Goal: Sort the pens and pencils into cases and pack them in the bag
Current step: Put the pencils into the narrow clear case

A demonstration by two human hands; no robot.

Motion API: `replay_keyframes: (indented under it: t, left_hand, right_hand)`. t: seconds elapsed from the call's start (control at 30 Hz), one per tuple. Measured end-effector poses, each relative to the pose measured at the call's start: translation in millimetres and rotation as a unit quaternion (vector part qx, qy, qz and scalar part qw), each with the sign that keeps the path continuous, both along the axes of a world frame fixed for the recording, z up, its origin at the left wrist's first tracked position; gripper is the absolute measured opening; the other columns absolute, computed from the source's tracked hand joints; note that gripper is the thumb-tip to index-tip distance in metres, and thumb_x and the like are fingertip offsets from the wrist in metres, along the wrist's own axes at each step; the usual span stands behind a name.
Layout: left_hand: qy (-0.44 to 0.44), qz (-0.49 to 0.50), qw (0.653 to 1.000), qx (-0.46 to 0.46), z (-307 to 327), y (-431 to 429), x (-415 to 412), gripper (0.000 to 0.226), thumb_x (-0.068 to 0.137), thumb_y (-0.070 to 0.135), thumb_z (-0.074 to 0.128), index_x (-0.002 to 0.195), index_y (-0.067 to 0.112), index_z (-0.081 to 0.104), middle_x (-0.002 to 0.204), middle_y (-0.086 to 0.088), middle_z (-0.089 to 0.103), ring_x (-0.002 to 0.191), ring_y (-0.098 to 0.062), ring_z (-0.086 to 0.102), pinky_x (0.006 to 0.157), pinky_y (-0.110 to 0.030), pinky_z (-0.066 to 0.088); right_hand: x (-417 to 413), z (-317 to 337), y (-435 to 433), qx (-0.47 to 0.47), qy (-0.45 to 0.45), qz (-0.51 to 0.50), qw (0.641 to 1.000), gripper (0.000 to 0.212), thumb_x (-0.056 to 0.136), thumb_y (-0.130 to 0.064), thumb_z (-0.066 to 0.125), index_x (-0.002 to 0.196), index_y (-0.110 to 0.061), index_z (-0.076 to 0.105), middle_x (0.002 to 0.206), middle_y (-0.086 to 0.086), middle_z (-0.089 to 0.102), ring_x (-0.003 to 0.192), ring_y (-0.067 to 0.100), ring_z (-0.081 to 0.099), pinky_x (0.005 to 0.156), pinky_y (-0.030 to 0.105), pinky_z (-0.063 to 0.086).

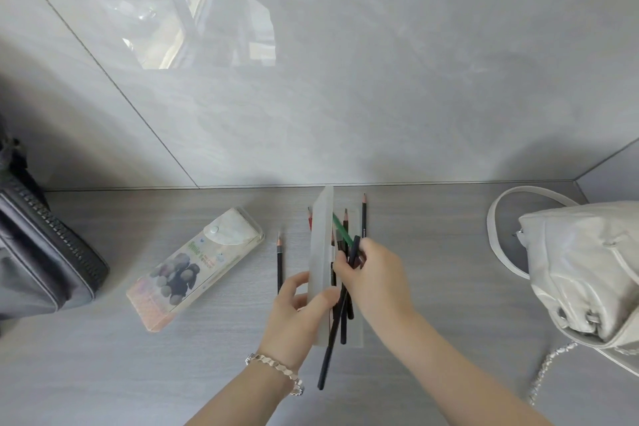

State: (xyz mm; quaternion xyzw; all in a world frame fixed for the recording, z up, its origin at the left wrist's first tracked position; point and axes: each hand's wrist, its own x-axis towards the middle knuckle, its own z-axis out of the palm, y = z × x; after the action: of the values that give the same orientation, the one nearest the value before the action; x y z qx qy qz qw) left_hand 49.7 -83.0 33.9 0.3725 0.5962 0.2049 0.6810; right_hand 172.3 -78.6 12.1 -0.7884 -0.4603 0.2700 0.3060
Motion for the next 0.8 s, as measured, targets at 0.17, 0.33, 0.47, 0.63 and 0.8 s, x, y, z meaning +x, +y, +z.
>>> replay_keyframes:
  t: [0.17,0.33,0.47,0.63,0.8]
  left_hand:
    - [-0.002,0.043,0.999,-0.006,0.4,-2.8,6.0,0.032,0.061,0.034,0.069,0.089,0.032,0.055,0.077,-0.001,0.067,0.083,-0.024,0.064,0.091,-0.055,0.05]
    - [-0.008,0.088,0.996,-0.017,2.1,-0.2,8.0,0.026,0.074,0.027,0.072,0.084,0.034,0.049,0.08,0.002,0.064,0.084,-0.021,0.064,0.092,-0.052,0.05]
    - [-0.002,0.097,0.995,-0.001,2.5,-1.4,10.9,0.026,0.08,0.022,0.069,0.083,0.035,0.047,0.083,0.0,0.063,0.078,-0.017,0.063,0.078,-0.042,0.054]
    - [-0.016,0.114,0.993,0.0,0.8,1.6,8.0,0.034,0.078,0.026,0.07,0.106,0.025,0.051,0.086,-0.004,0.066,0.08,-0.018,0.063,0.084,-0.046,0.051]
    - [-0.02,0.127,0.992,-0.008,7.3,7.4,3.0,0.06,0.071,0.031,0.074,0.123,0.016,0.048,0.089,-0.004,0.068,0.091,-0.026,0.065,0.092,-0.052,0.05]
  right_hand:
    - [-2.3,0.4,-2.9,-0.049,-0.08,0.015,0.996,0.042,0.091,-0.036,0.046,0.055,-0.021,0.03,0.058,-0.006,0.038,0.055,0.017,0.038,0.043,0.019,0.021]
    - [-6.3,11.3,-4.1,-0.052,-0.115,0.045,0.991,0.049,0.095,-0.031,0.042,0.051,-0.02,0.024,0.05,-0.006,0.032,0.048,0.017,0.033,0.041,0.021,0.017]
    - [-7.8,21.4,-1.0,-0.054,-0.116,0.052,0.99,0.054,0.095,-0.029,0.043,0.046,-0.019,0.022,0.051,-0.004,0.028,0.044,0.008,0.024,0.042,0.021,0.013]
    - [-3.3,32.2,1.2,-0.109,-0.146,0.095,0.979,0.053,0.094,-0.035,0.039,0.046,-0.014,0.031,0.047,0.001,0.033,0.043,0.016,0.03,0.04,0.025,0.018]
    - [14.0,43.3,6.9,-0.108,-0.029,0.091,0.99,0.049,0.092,-0.033,0.042,0.05,-0.007,0.048,0.046,0.004,0.042,0.045,0.022,0.04,0.046,0.028,0.031]
